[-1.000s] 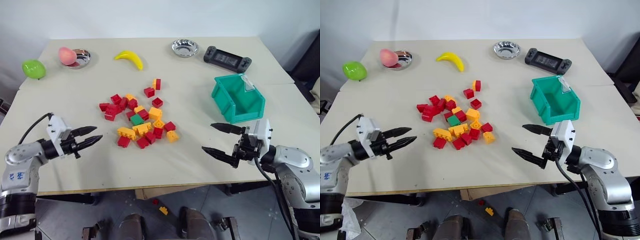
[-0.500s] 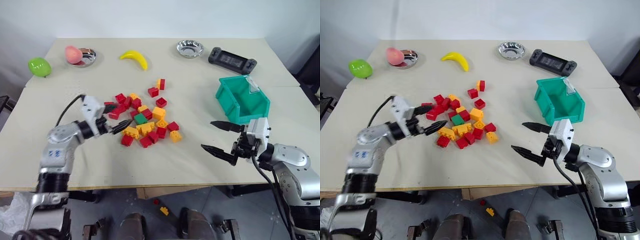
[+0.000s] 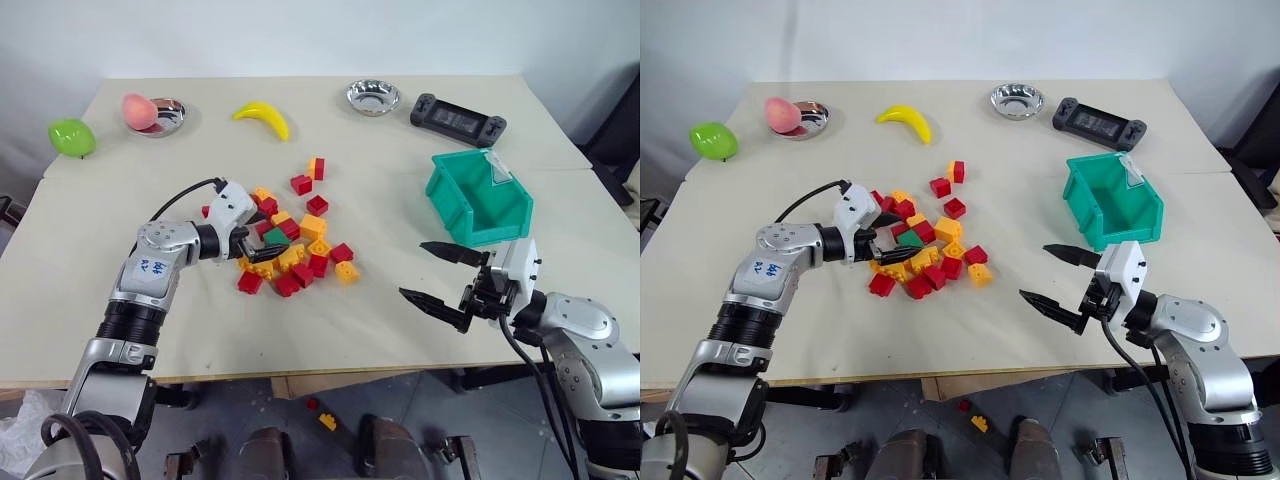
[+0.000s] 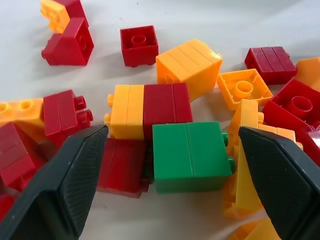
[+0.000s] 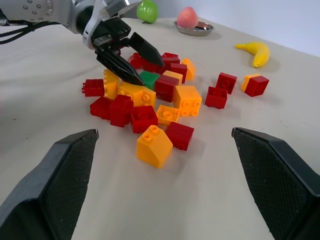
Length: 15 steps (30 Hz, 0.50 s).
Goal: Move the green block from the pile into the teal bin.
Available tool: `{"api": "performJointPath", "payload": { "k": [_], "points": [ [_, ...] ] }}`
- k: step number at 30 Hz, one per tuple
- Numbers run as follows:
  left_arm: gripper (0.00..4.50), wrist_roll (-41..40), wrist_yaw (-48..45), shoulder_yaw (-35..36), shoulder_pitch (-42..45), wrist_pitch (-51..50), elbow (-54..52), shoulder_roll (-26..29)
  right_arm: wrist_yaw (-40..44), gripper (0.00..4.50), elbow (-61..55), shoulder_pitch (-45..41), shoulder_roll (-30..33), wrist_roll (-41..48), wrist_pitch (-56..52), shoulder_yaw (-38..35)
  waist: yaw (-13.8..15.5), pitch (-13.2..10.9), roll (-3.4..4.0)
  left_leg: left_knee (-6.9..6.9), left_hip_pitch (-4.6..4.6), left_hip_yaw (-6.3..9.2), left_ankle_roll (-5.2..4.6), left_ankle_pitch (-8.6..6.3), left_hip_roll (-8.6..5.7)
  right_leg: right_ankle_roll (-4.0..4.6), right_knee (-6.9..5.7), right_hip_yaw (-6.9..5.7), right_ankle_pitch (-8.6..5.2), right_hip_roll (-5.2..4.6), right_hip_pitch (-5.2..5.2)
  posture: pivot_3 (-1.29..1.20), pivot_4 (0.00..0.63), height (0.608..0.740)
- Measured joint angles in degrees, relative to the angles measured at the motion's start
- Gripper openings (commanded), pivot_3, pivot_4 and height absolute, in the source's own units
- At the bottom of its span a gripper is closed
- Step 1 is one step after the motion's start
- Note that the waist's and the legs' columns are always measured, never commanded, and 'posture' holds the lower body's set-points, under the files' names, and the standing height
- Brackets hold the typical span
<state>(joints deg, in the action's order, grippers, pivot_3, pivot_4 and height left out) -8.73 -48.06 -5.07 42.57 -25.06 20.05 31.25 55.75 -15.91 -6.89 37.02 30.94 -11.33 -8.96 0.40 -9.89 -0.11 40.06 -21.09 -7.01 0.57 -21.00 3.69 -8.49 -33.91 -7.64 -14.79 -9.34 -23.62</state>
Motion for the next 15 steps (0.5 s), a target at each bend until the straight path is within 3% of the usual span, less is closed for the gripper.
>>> {"api": "performJointPath", "payload": {
  "k": [7,15],
  "points": [
    [4.43,1.27,4.71,0.15,4.32,-2.55,5.36,-2.15,-1.09,4.50,-2.63,1.02,-0.02,0.66,-1.26,-0.12,0.65,0.01,-0.01,0.07,0.04,0.00,0.00,0.00,0.00,0.00,-0.04,0.01,0.00,0.00,0.04,0.00,0.150,0.740],
    [4.43,3.20,0.09,-3.19,5.08,0.00,4.95,0.63,-1.67,4.50,-3.10,1.00,-0.02,1.17,-2.17,-0.12,0.58,0.01,0.01,0.02,0.04,-0.02,0.00,0.00,0.00,0.00,-0.03,0.02,0.00,0.00,0.02,0.00,0.150,0.740]
  ]
}}
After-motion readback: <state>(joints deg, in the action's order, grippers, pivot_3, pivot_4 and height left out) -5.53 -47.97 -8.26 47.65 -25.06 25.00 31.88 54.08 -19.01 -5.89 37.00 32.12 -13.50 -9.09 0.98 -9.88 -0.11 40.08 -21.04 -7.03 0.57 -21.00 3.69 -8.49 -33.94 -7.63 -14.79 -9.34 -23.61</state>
